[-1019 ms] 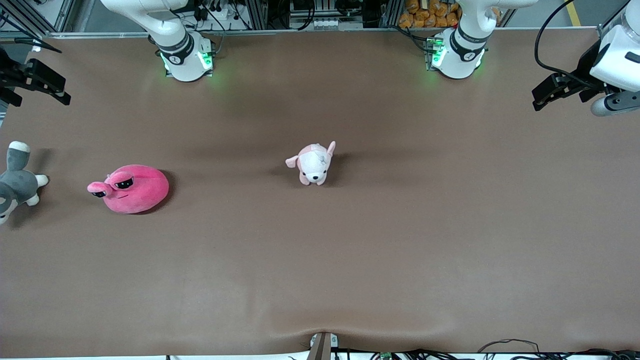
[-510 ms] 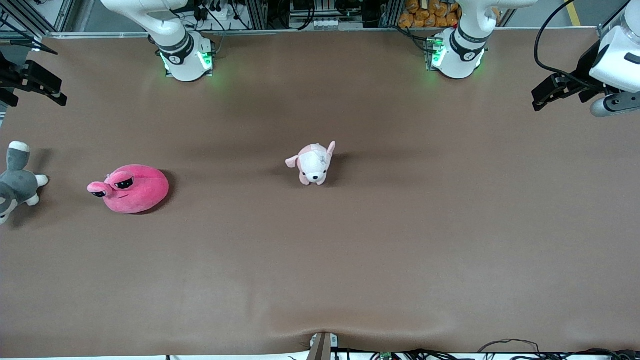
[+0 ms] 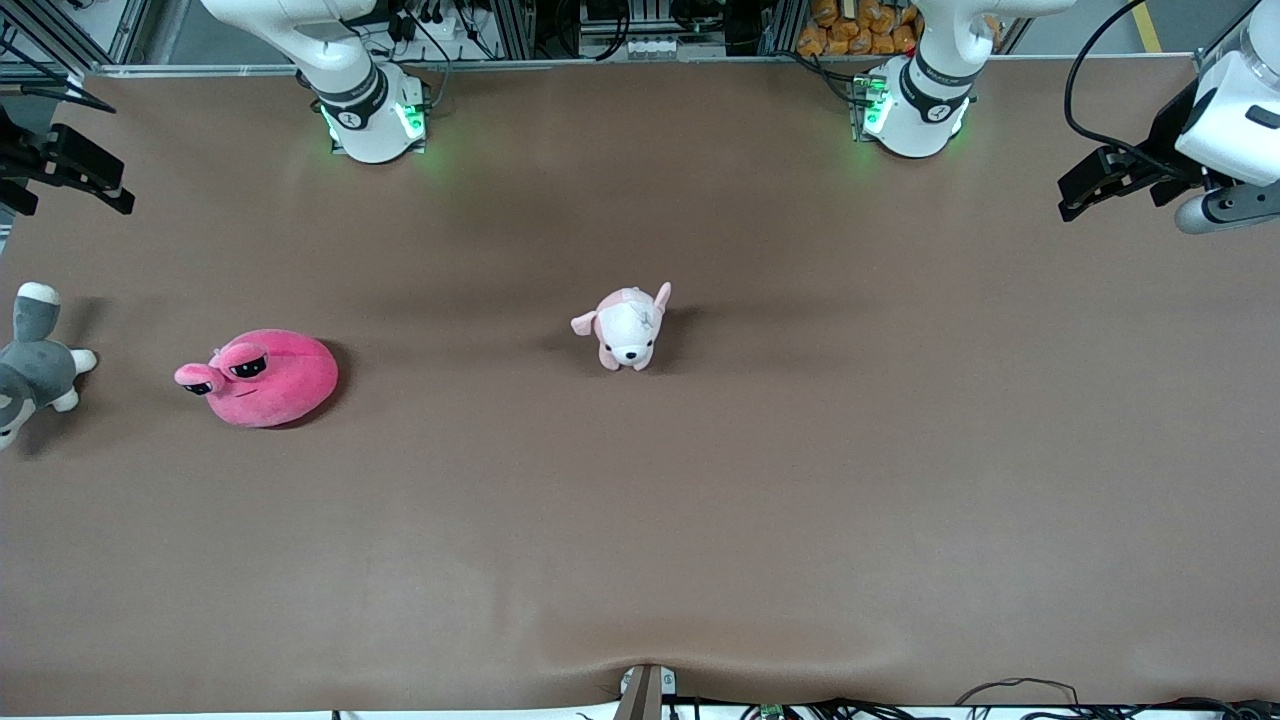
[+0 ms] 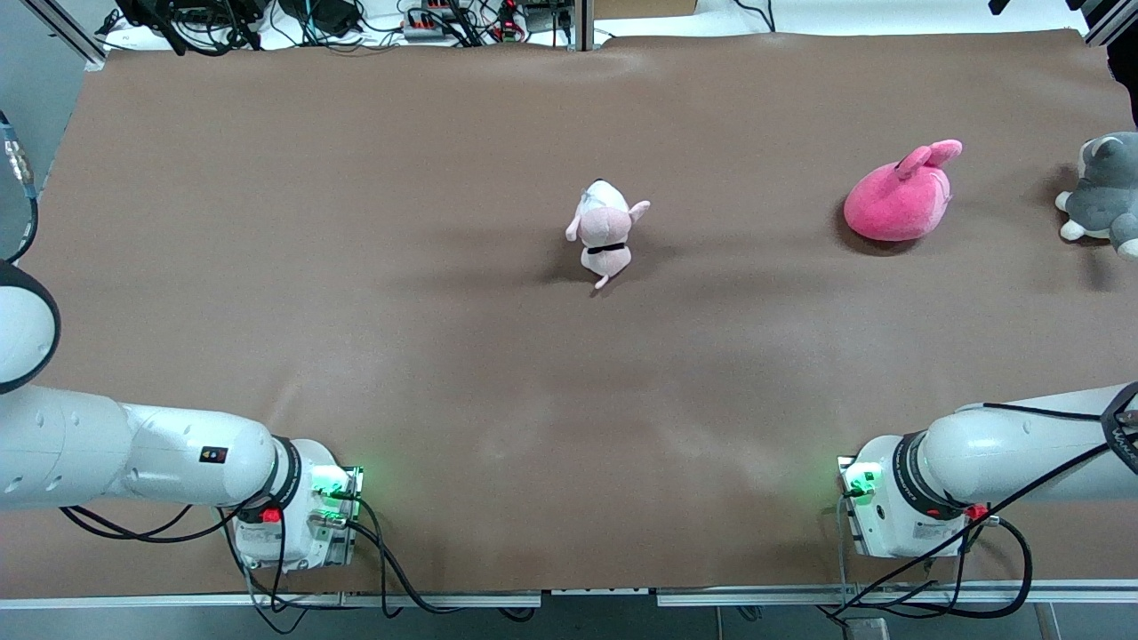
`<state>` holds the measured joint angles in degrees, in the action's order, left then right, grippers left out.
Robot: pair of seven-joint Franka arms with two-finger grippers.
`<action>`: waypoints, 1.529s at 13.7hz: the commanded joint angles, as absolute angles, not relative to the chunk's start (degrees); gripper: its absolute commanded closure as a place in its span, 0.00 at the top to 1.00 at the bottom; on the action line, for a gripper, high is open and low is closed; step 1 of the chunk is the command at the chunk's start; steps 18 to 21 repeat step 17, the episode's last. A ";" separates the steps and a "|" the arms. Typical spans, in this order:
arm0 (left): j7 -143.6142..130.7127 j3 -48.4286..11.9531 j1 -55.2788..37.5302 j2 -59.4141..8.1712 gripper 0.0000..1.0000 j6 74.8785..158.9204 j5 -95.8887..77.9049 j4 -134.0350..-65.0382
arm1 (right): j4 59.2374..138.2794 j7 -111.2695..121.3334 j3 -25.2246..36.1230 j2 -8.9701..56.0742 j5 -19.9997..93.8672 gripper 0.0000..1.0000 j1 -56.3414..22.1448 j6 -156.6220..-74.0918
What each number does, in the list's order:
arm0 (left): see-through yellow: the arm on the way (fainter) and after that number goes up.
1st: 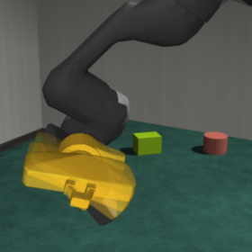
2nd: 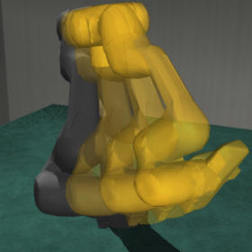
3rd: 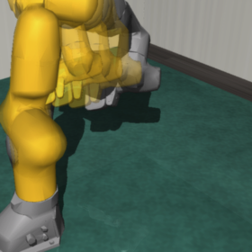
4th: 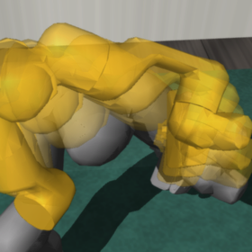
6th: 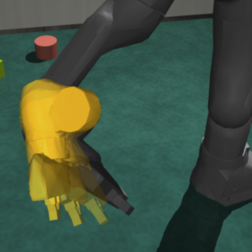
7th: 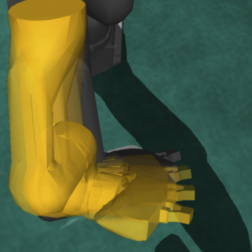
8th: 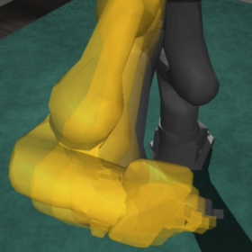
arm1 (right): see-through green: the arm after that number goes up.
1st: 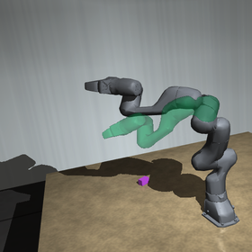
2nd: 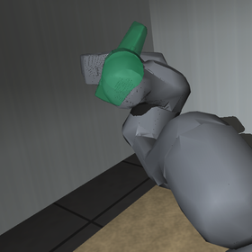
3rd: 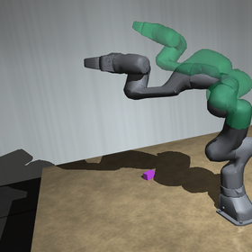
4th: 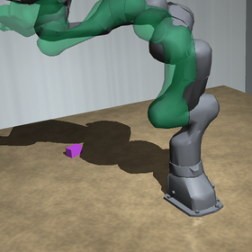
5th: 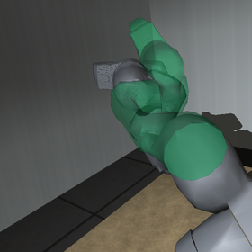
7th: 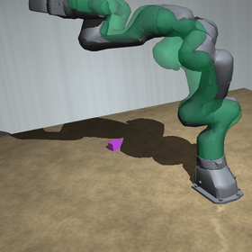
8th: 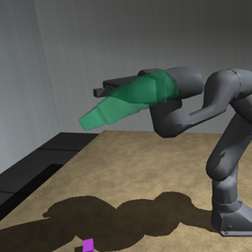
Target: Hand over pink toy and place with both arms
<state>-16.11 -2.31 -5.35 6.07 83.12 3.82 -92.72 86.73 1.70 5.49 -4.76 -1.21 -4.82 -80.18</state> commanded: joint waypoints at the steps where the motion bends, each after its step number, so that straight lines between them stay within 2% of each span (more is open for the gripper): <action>1: -14.59 -2.20 -3.87 6.24 1.00 81.74 1.50 -91.14 | 87.36 1.58 5.19 -5.27 -1.67 1.00 -4.22 -80.68; 21: -6.86 -3.52 -4.31 6.33 1.00 80.33 1.67 -90.00 | 87.28 1.58 5.19 -4.83 -1.67 1.00 -3.52 -79.98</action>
